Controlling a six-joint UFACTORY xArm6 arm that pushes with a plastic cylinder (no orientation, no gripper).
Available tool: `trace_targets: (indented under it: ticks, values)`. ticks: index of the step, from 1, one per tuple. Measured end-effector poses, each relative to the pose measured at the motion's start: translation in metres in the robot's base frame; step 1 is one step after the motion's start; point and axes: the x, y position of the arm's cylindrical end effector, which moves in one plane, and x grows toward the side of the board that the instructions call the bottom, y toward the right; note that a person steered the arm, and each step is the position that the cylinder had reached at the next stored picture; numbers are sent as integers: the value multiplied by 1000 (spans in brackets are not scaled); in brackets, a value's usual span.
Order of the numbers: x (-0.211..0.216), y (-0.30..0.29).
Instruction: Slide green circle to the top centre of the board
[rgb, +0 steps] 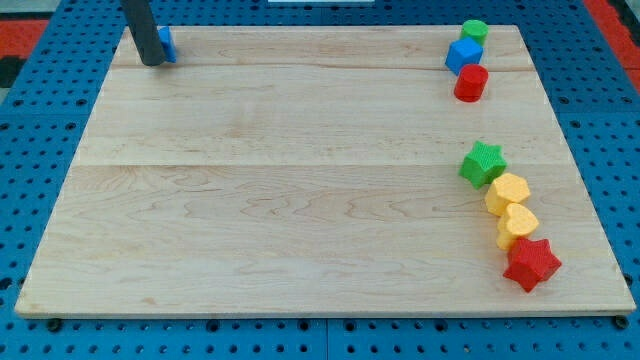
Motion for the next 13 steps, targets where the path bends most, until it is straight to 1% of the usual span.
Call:
trace_targets:
  ticks: [1,2,3,4,5,6,7,8,9,10,11,12,13]
  values:
    - [36,20]
    - [67,68]
    - [70,135]
    - [62,195]
    - [64,218]
    - [65,309]
    - [82,354]
    - [77,435]
    - [69,499]
    - [37,555]
    - [-29,564]
    - [-64,532]
    - [-47,481]
